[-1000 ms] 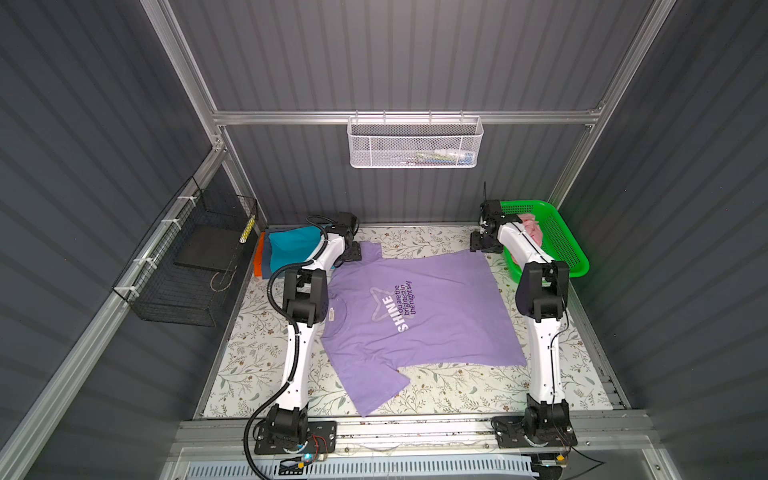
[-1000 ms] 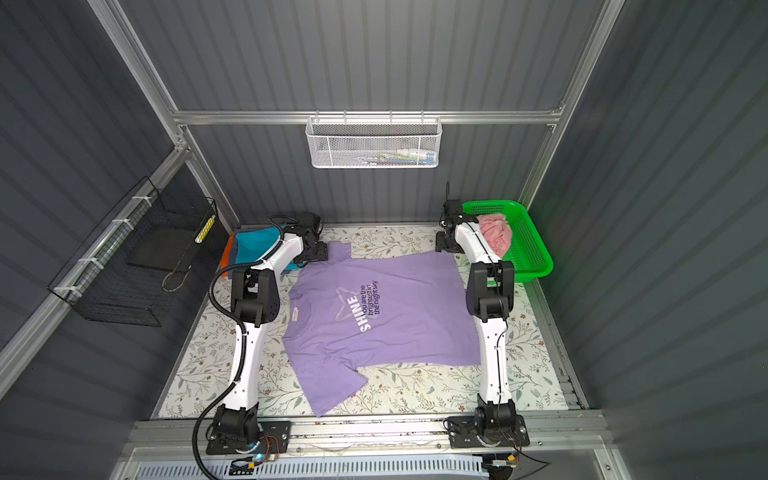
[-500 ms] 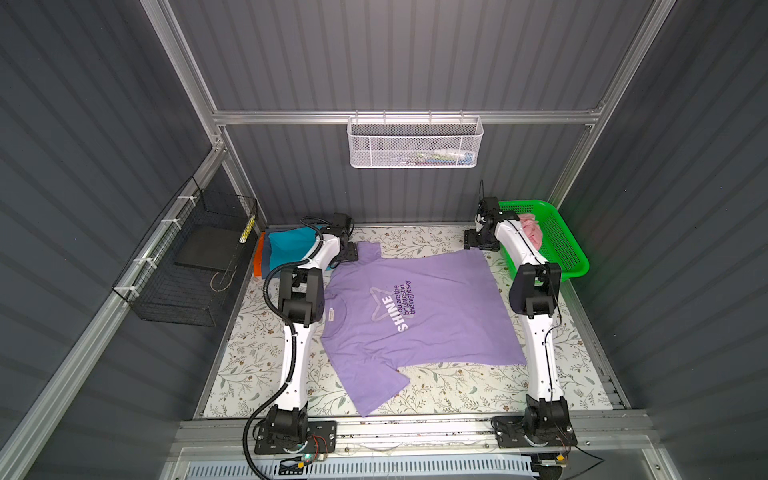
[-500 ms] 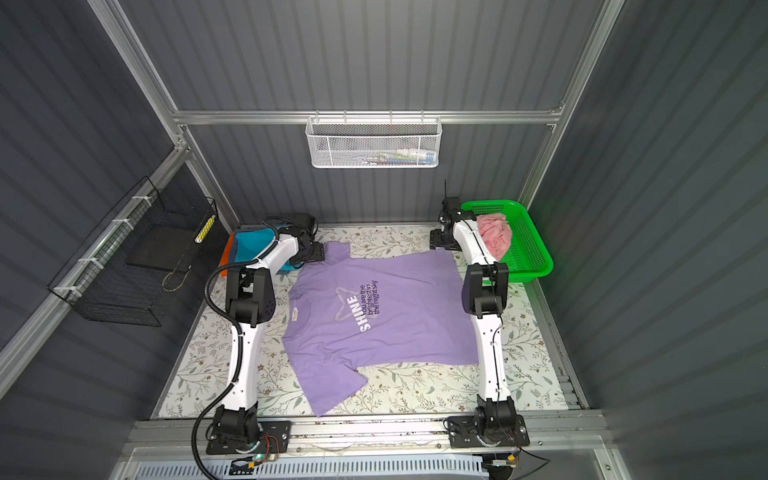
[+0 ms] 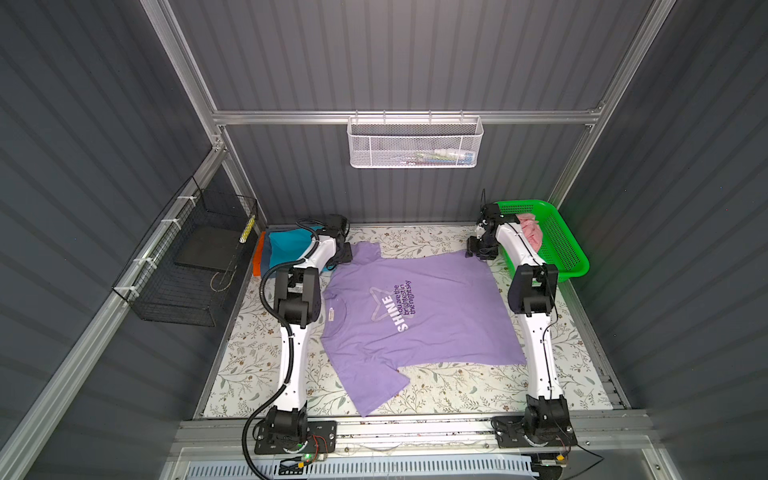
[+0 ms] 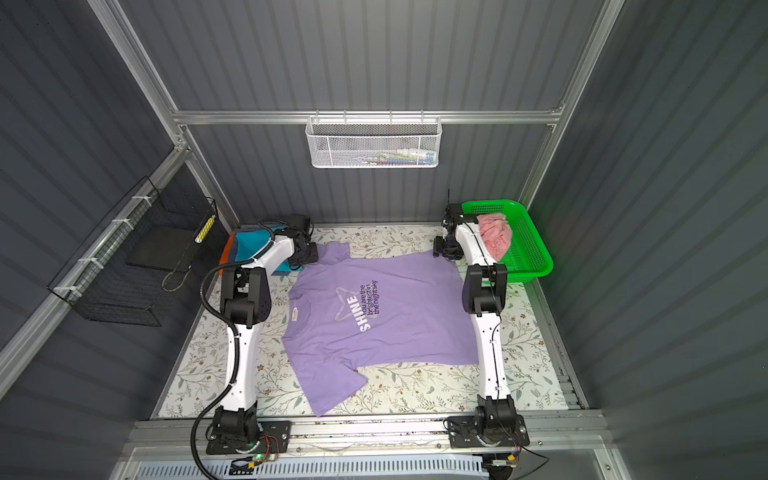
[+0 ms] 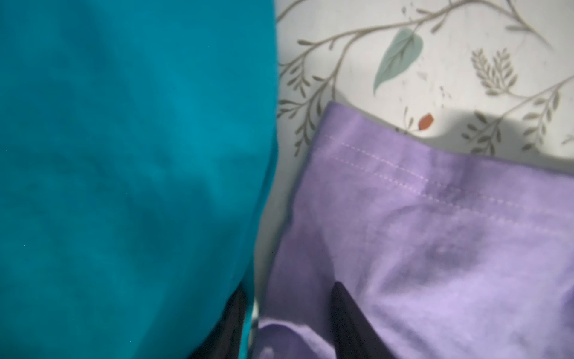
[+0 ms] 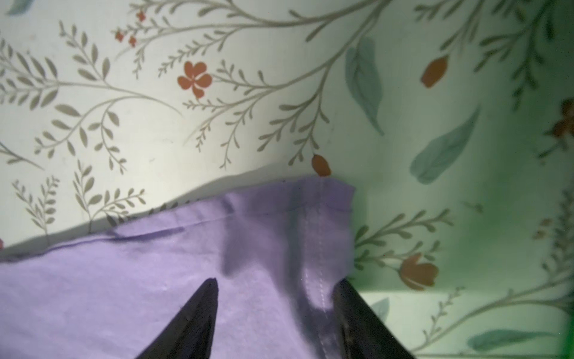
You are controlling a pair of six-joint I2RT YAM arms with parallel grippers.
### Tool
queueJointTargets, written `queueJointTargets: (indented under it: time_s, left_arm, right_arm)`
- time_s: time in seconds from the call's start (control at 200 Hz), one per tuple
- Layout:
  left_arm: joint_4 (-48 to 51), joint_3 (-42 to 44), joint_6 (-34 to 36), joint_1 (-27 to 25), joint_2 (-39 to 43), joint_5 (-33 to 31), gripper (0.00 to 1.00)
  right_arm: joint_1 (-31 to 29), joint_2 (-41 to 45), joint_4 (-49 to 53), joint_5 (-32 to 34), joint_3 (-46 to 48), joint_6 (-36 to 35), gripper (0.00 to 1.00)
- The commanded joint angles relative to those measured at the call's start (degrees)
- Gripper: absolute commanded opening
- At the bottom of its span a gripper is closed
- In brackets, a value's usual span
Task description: Fold and stack the t-shirts
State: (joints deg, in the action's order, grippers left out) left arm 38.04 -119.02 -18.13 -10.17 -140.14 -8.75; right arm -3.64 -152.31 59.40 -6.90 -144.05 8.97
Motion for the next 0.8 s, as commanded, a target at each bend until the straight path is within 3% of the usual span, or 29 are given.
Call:
queueJointTargets:
  time_s: [0.0,0.21,0.455,0.796]
  left_arm:
    - [3.24,0.47,-0.79,-0.11,-1.84,4.84,0.26]
    - [4.97,-2.73,-0.13,-0.11,-2.17,4.29,0.0]
    - [6.18,-4.26,0.38,-0.11,-0.96,3.57,0.0]
    - [4.94,-1.56,0.07,-0.04,3.75,3.13,0.0]
  right_arm:
    - [0.12,0.69,0.35,0.61,-0.44,0.16,0.57]
    - [0.69,1.84,-2.21,1.26,0.25,0.95,0.25]
    - [0.74,3.64,-3.85,2.36,1.84,0.25,0.01]
    - [0.73,6.75,-5.37,1.42,4.18,0.25,0.0]
